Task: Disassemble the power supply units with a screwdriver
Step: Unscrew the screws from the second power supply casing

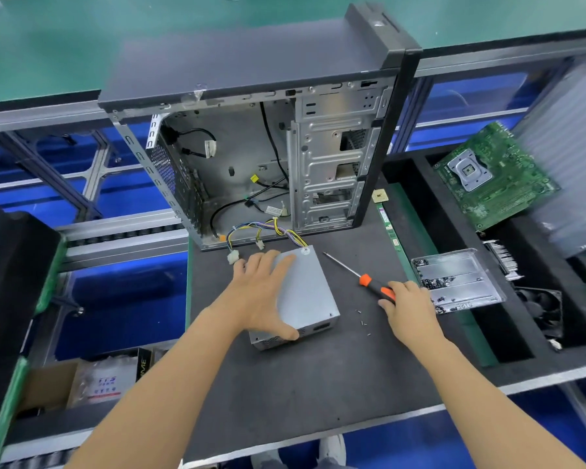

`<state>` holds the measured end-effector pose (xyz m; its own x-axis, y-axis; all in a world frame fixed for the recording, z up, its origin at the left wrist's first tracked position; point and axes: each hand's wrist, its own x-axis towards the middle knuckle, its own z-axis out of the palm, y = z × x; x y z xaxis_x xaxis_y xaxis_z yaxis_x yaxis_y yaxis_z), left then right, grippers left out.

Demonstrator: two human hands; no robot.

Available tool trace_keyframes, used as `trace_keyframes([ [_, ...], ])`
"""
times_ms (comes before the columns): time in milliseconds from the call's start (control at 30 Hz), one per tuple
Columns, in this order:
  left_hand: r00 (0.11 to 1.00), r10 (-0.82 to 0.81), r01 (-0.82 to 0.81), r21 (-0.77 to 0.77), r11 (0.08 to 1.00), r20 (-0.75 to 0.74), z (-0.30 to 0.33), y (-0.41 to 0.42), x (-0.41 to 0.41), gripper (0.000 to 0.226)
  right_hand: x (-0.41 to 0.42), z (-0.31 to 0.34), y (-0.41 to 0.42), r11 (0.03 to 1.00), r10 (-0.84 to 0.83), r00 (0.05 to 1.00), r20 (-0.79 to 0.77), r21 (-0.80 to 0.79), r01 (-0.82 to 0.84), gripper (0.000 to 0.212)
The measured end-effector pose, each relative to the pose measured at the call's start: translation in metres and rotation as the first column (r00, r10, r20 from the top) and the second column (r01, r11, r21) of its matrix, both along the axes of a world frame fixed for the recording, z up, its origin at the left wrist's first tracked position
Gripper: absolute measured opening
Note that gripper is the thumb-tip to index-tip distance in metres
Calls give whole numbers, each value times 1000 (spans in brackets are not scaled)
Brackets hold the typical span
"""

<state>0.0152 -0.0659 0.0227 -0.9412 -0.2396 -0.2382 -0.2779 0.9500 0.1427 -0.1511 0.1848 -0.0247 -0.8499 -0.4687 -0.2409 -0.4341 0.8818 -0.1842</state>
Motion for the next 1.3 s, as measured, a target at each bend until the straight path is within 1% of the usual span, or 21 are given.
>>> trace_keyframes([
  [133, 987, 159, -159, -17, 987, -3, -2, 7, 6, 140, 1, 2, -1, 995, -21, 999, 28, -96, 23, 36],
  [300, 932, 362, -362, -18, 932, -8, -1, 17, 9, 140, 2, 7, -5, 968, -79, 993, 83, -232, 97, 27],
  [367, 916, 401, -401, -1, 916, -25, -3, 23, 10, 138, 2, 6, -6, 974, -89, 992, 89, -201, 106, 29],
  [500, 905, 422, -422, 8, 906, -48, -4, 28, 11, 133, 3, 3, -10, 996, -92, 994, 65, 10, 91, 40],
  [533, 906, 420, -420, 14, 907, -46, -3, 28, 12, 132, 6, 4, -13, 994, -111, 993, 46, 5, 111, 42],
  [600, 910, 409, -407, 47, 912, -64, -2, 26, 12, 126, 12, 7, -23, 978, -123, 992, -33, -173, 115, 39],
  [667, 929, 353, -347, 71, 935, -108, -1, 24, 13, 119, 19, 14, -37, 918, -59, 996, -67, -396, 28, 31],
  [733, 962, 252, -244, 85, 966, -105, -2, 21, 15, 118, 23, 24, -55, 848, 45, 988, 149, -529, 41, 30],
  [800, 979, 193, -181, 153, 971, -68, -2, 18, 17, 125, 29, 34, -73, 816, 86, 873, 479, -537, 214, 36],
  [833, 972, 223, -204, 208, 957, -71, -2, 17, 18, 128, 31, 34, -81, 809, 88, 795, 600, -509, 294, 42],
  [867, 942, 314, -272, 276, 922, -120, -2, 18, 20, 127, 35, 32, -88, 810, 88, 728, 680, -474, 345, 48],
  [900, 858, 467, -376, 362, 853, -211, -3, 19, 22, 122, 38, 28, -94, 816, 86, 677, 731, -441, 373, 53],
  [933, 699, 650, -495, 454, 741, -298, -5, 21, 25, 110, 40, 25, -99, 823, 79, 646, 759, -416, 388, 57],
  [967, 502, 807, -602, 544, 584, -311, -8, 22, 29, 98, 41, 23, -103, 826, 60, 631, 774, -393, 404, 61],
  [1000, 326, 918, -667, 633, 393, -225, -12, 24, 35, 91, 40, 22, -106, 829, 32, 630, 776, -373, 417, 64],
  [1033, 220, 974, -685, 701, 200, -63, -17, 26, 41, 88, 37, 23, -110, 833, 8, 630, 777, -354, 425, 67],
  [1067, 192, 975, -677, 735, 47, 115, -22, 29, 46, 86, 35, 23, -113, 841, -4, 622, 783, -334, 426, 70],
  [1100, 216, 944, -662, 749, -45, 248, -26, 33, 50, 80, 33, 24, -116, 853, -8, 611, 792, -313, 417, 72],
  [1133, 241, 916, -640, 762, -99, 322, -27, 37, 51, 71, 32, 25, -118, 869, -12, 606, 795, -291, 399, 74],
  [1200, 225, 913, -581, 799, -154, 339, -28, 42, 48, 57, 31, 25, -124, 898, -44, 632, 774, -246, 364, 82],
  [1300, 196, 927, -525, 832, -177, 321, -25, 48, 38, 45, 30, 23, -126, 909, -53, 671, 739, -242, 339, 84],
])
